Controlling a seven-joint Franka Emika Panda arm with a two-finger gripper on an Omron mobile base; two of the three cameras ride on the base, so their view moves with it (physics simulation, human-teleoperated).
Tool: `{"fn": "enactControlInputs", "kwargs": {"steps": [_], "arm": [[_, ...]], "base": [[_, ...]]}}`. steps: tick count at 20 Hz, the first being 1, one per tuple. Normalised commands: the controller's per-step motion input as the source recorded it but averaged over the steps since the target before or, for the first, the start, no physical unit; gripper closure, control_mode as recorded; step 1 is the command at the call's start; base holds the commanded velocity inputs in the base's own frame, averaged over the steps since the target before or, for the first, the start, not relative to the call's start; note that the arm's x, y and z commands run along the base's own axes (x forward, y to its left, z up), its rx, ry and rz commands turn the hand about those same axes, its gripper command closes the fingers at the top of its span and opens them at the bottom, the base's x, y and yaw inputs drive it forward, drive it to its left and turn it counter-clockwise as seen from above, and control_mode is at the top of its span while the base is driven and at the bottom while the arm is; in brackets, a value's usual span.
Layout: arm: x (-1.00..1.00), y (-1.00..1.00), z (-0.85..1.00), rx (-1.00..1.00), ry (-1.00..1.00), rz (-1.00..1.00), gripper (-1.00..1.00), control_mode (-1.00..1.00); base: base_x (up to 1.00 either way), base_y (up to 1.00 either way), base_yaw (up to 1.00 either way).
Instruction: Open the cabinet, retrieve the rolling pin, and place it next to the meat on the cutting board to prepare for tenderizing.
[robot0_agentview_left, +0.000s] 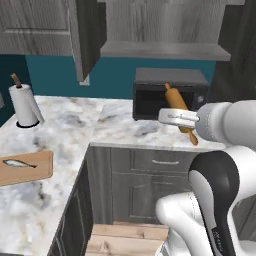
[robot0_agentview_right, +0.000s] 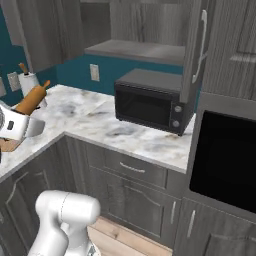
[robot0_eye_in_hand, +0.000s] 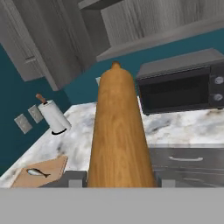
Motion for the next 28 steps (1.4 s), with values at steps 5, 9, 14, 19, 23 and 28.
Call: {"fn": "enactControlInputs", "kwargs": {"steps": [5,9,14,19,23,28], "arm": [[0.0,0.0,0.0,0.0,0.0,0.0,1.0,1.0],[0.0,0.0,0.0,0.0,0.0,0.0,1.0,1.0],[0.0,0.0,0.0,0.0,0.0,0.0,1.0,1.0],[0.0,0.0,0.0,0.0,0.0,0.0,1.0,1.0],[0.0,0.0,0.0,0.0,0.0,0.0,1.0,1.0],[0.0,0.0,0.0,0.0,0.0,0.0,1.0,1.0]], "base": [[-0.71,0.0,0.28],[-0.63,0.02,0.29],[-0.43,0.01,0.33],[0.07,0.04,0.42],[0.52,0.02,0.44],[0.51,0.0,0.44]]}}
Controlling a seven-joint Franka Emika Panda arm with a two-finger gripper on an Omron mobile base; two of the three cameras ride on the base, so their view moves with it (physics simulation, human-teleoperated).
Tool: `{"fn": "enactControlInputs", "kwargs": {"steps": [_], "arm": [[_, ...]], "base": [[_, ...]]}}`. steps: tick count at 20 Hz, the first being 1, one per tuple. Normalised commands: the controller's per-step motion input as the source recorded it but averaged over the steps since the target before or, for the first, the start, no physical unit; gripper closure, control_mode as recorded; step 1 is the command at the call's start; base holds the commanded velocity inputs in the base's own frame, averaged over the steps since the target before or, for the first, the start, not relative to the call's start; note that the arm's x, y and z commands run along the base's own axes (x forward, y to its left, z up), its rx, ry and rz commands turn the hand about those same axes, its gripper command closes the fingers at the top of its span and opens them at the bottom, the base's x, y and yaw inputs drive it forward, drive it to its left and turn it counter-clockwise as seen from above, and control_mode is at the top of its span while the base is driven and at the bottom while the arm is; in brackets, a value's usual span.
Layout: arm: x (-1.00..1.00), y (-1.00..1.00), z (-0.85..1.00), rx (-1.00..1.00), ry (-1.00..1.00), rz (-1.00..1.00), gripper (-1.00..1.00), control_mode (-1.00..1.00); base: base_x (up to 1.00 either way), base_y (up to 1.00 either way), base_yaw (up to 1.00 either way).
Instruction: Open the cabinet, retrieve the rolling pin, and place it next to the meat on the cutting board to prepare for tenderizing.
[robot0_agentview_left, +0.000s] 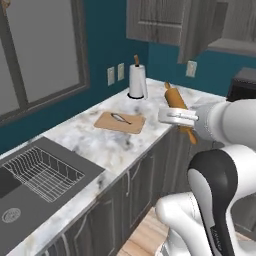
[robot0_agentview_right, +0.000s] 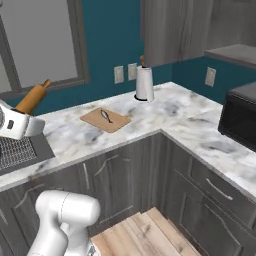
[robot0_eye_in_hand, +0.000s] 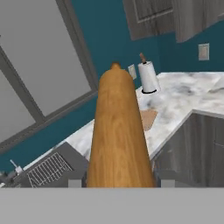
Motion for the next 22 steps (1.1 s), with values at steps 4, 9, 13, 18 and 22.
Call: {"fn": "enactControlInputs", "kwargs": {"steps": [4,9,13,18,22], "arm": [[0.0,0.0,0.0,0.0,0.0,0.0,1.0,1.0],[0.0,0.0,0.0,0.0,0.0,0.0,1.0,1.0],[0.0,0.0,0.0,0.0,0.0,0.0,1.0,1.0],[0.0,0.0,0.0,0.0,0.0,0.0,1.0,1.0],[0.0,0.0,0.0,0.0,0.0,0.0,1.0,1.0]], "base": [[0.78,-0.12,0.37],[0.85,-0.25,0.35],[0.79,-0.46,0.36],[0.61,-0.6,0.36],[0.62,-0.46,0.35]]}}
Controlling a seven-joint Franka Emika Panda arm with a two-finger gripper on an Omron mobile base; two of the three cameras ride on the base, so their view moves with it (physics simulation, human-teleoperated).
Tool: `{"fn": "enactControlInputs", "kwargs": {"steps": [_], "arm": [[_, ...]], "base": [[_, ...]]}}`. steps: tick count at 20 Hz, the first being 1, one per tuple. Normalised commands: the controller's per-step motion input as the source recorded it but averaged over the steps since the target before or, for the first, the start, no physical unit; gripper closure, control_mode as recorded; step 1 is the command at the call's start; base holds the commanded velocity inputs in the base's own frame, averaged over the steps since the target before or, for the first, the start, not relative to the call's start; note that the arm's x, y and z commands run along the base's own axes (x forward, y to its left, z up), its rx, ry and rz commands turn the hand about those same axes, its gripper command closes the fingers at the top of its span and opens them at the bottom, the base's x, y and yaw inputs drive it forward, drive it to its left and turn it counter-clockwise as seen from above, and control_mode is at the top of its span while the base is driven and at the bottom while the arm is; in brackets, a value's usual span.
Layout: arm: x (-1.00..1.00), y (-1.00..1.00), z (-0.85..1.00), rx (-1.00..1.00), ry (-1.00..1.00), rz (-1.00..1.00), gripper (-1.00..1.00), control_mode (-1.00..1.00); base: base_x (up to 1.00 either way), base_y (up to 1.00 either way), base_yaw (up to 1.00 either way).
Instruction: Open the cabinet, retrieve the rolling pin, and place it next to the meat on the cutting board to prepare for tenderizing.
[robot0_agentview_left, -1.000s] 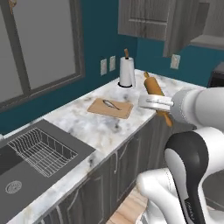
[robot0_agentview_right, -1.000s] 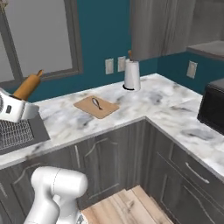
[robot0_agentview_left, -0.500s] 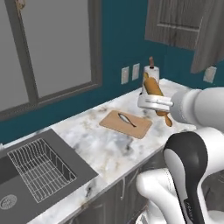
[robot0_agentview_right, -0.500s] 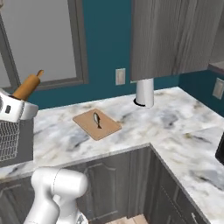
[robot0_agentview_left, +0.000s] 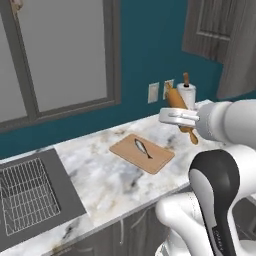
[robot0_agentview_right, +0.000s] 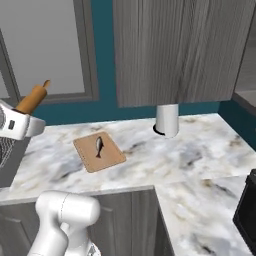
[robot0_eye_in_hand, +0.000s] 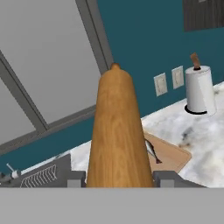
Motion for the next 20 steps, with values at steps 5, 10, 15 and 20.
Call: {"fn": "enactControlInputs", "kwargs": {"steps": [5,10,15,20], "arm": [[0.0,0.0,0.0,0.0,0.0,0.0,1.0,1.0],[0.0,0.0,0.0,0.0,0.0,0.0,1.0,1.0],[0.0,0.0,0.0,0.0,0.0,0.0,1.0,1.0],[0.0,0.0,0.0,0.0,0.0,0.0,1.0,1.0]], "base": [[0.59,-0.19,0.32],[0.15,0.03,0.23],[0.0,0.07,0.07],[0.0,0.0,0.0]]}}
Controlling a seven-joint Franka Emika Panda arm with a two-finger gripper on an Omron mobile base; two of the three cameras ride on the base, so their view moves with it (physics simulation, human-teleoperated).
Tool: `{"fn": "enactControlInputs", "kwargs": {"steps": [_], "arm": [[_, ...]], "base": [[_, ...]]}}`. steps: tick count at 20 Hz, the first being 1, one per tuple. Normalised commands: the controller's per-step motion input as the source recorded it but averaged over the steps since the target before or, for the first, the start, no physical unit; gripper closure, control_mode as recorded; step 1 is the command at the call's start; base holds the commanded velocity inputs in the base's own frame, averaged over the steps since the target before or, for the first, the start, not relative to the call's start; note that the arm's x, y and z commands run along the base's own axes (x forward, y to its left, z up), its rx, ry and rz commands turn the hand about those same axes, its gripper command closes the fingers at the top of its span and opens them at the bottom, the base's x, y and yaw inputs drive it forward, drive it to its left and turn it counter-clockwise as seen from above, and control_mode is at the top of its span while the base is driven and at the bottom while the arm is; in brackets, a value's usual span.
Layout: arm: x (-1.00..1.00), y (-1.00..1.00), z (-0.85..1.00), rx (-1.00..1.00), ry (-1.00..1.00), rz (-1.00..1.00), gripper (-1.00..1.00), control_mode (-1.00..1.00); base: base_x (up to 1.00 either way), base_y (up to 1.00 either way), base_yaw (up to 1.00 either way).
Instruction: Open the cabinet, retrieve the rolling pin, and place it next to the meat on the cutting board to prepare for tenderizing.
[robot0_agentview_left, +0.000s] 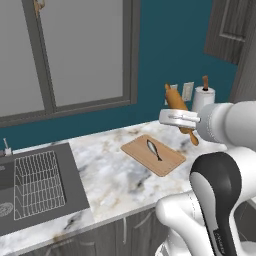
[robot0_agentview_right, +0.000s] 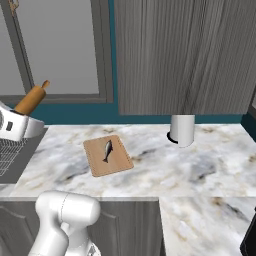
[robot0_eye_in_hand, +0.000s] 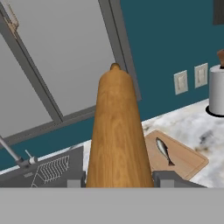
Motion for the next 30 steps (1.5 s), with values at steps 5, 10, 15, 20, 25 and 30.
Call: {"fn": "enactControlInputs", "kwargs": {"steps": [5,10,15,20,25,30], "arm": [[0.0,0.0,-0.03,0.0,0.0,0.0,1.0,-1.0],[0.0,0.35,-0.32,-0.11,0.02,0.0,1.0,-1.0],[0.09,0.54,-0.36,-0.14,0.05,-0.03,1.0,-1.0],[0.45,0.26,-0.21,-0.03,0.05,-0.09,1.0,-1.0],[0.56,0.01,-0.26,0.0,0.09,-0.04,1.0,-1.0],[0.57,-0.16,-0.4,0.0,0.14,0.0,1.0,-1.0]], "base": [[0.0,0.0,0.0],[0.0,0.0,0.0],[0.0,0.0,0.0],[0.0,0.0,0.0],[0.0,0.0,0.0],[0.0,0.0,0.0]]}}
